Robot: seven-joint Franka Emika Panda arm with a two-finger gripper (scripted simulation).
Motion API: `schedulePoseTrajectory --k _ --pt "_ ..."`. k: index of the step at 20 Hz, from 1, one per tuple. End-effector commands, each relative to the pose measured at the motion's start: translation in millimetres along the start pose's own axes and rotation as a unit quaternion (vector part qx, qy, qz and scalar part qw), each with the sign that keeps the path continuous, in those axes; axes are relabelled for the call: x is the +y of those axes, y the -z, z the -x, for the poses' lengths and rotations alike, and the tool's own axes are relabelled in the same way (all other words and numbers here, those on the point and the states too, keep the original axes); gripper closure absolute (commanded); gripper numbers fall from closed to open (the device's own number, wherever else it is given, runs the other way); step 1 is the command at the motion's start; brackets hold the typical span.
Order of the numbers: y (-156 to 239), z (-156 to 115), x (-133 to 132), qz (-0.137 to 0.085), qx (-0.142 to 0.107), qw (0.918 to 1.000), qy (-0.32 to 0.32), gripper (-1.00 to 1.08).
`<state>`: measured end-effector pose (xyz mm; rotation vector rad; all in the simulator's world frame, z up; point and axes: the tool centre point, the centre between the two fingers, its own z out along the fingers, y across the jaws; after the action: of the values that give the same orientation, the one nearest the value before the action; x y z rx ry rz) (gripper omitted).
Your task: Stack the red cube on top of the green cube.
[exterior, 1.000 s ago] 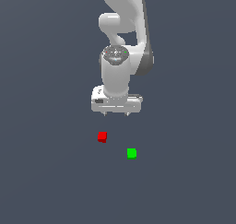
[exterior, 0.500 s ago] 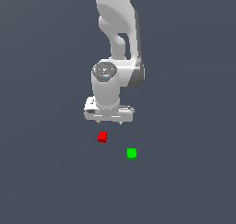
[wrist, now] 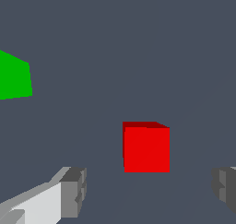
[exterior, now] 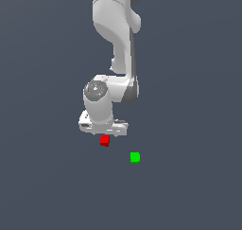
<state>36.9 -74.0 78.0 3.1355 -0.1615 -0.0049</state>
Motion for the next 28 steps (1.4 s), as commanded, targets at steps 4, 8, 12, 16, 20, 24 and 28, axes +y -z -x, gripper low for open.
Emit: schedulePoseTrajectory --k 4,8,12,16,20,24,28 --pt "-6.4 -4.9 4.5 -0.001 0.001 1.0000 -0.003 -0.92" --pt "-8.9 -3.9 4.2 -0.001 0.001 1.0000 -0.003 -0.92" --pt "-22.8 -4.3 4.8 -0.001 0.001 1.0000 -0.003 -0.92" --pt "-44.3 -5.0 5.6 -0.001 0.001 1.0000 -0.004 -0.92" --pt "-56.3 -6.2 5.8 -0.001 0.001 1.0000 -0.004 -0.92" --pt "-58.2 -7.0 5.9 -0.001 0.001 1.0000 -0.004 1.08" --pt "-58.2 -7.0 5.9 -0.001 0.001 1.0000 -0.004 1.08"
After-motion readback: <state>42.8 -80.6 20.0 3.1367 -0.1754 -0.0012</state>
